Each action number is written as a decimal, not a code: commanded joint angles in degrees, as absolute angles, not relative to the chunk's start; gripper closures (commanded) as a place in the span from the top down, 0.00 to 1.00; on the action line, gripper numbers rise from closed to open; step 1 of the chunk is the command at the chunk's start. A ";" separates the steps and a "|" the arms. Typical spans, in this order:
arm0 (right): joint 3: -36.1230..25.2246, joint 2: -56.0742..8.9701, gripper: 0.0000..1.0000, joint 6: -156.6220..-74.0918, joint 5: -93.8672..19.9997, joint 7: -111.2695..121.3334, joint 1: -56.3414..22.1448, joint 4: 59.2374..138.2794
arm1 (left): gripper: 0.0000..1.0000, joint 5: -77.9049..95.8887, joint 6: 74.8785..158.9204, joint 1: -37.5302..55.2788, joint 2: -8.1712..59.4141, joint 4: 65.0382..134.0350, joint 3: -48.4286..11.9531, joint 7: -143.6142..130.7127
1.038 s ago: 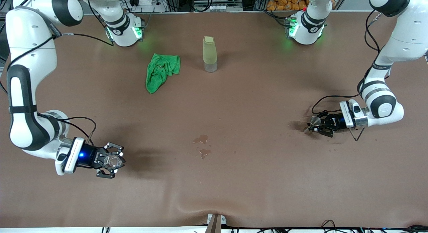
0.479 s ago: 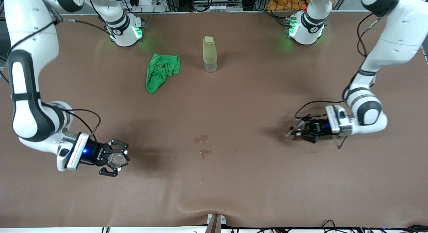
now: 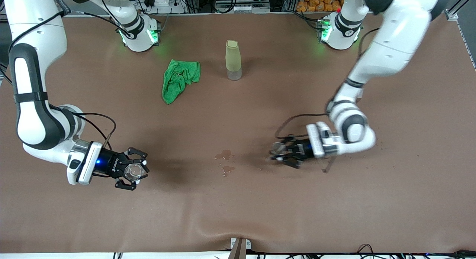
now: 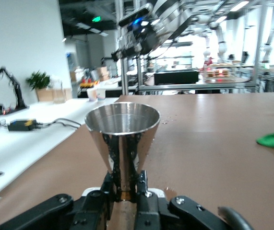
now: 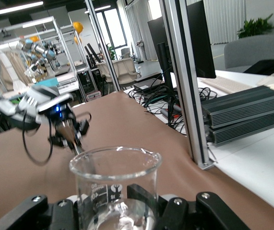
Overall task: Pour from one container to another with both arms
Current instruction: 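Bring the beaker and the jigger together above the table center, then tilt the beaker with the right gripper over the jigger in the left gripper, then pour liquid from the beaker into the jigger held by the left gripper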
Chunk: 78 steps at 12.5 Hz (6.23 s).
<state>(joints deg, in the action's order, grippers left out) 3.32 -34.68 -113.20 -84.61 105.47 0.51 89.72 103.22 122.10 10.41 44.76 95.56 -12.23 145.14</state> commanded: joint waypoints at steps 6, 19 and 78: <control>2.99 -33.40 0.00 -113.64 -92.72 101.08 -5.44 88.24 | 0.00 109.86 142.45 23.81 54.57 75.35 -11.34 134.65; 6.94 -30.59 0.00 -115.75 -96.06 86.06 -15.11 86.75 | 0.00 110.21 148.97 31.82 56.69 66.00 -7.03 131.84; 10.11 -29.97 0.00 -108.72 -112.50 48.96 -17.49 90.35 | 0.00 113.38 143.79 19.95 43.24 87.45 -17.84 140.54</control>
